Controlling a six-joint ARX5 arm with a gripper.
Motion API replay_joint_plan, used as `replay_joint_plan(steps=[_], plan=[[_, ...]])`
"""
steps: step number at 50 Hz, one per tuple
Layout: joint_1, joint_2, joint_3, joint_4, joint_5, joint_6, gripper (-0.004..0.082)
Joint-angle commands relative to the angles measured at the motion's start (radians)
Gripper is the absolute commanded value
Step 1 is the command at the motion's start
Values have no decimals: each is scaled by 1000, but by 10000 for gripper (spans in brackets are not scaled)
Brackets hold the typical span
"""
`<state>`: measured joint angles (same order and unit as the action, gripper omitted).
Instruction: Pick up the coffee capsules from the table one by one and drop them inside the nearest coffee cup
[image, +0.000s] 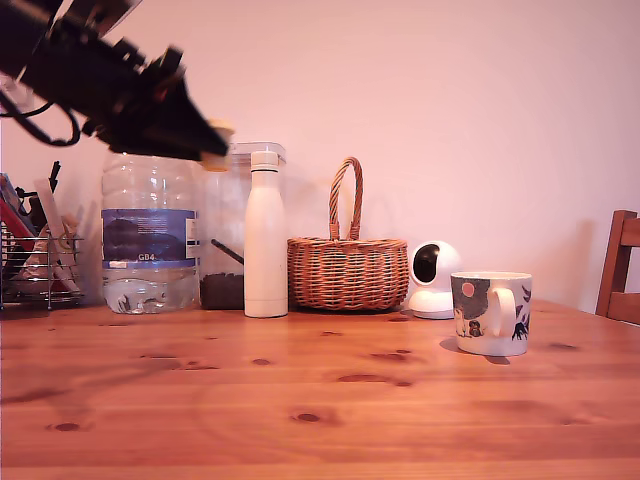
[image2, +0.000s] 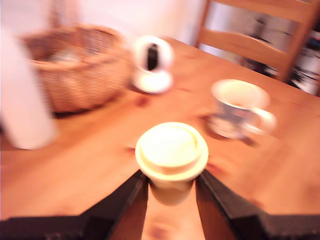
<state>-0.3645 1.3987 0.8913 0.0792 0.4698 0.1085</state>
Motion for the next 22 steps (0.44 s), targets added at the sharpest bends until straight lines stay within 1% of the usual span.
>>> replay_joint_plan(steps=[1, 7, 12, 15, 18, 22], plan=[[-23, -17, -27, -18, 1, 1, 92], [-68, -32, -27, -39, -2, 0, 92], [-104, -32, -27, -42, -19, -3, 92], [-123, -32, -27, -42, -37, -3, 92], [-135, -32, -28, -39, -49, -3, 92], [-141, -32, -28, -29, -52, -3, 92]])
